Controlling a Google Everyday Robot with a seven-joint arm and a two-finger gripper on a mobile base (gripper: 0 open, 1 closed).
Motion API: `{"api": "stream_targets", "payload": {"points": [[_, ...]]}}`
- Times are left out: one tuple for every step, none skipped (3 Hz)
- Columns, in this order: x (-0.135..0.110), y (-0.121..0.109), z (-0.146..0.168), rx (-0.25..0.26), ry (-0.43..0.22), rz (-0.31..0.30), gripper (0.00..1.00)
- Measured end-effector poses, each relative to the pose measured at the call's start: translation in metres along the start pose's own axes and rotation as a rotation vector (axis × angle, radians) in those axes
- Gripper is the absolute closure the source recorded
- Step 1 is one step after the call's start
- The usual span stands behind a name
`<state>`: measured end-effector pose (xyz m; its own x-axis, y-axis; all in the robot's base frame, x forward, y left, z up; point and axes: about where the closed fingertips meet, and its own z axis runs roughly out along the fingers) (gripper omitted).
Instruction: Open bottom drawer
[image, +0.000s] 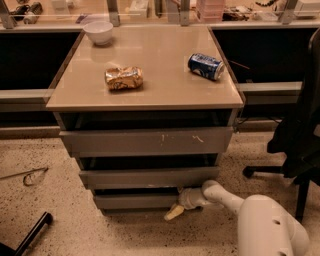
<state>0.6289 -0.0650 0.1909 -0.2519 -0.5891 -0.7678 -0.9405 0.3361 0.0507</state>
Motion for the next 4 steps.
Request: {"api": "stream_targets", "payload": {"points": [[0.009, 0.005, 0.009, -0.035, 0.014, 0.042, 0.0], [0.007, 0.006, 0.008, -0.035, 0.014, 0.042, 0.0], [0.01, 0.016, 0.006, -0.031, 0.004, 0.081, 0.0], [0.01, 0.031, 0.002, -0.019, -0.012, 0.11, 0.0]]}}
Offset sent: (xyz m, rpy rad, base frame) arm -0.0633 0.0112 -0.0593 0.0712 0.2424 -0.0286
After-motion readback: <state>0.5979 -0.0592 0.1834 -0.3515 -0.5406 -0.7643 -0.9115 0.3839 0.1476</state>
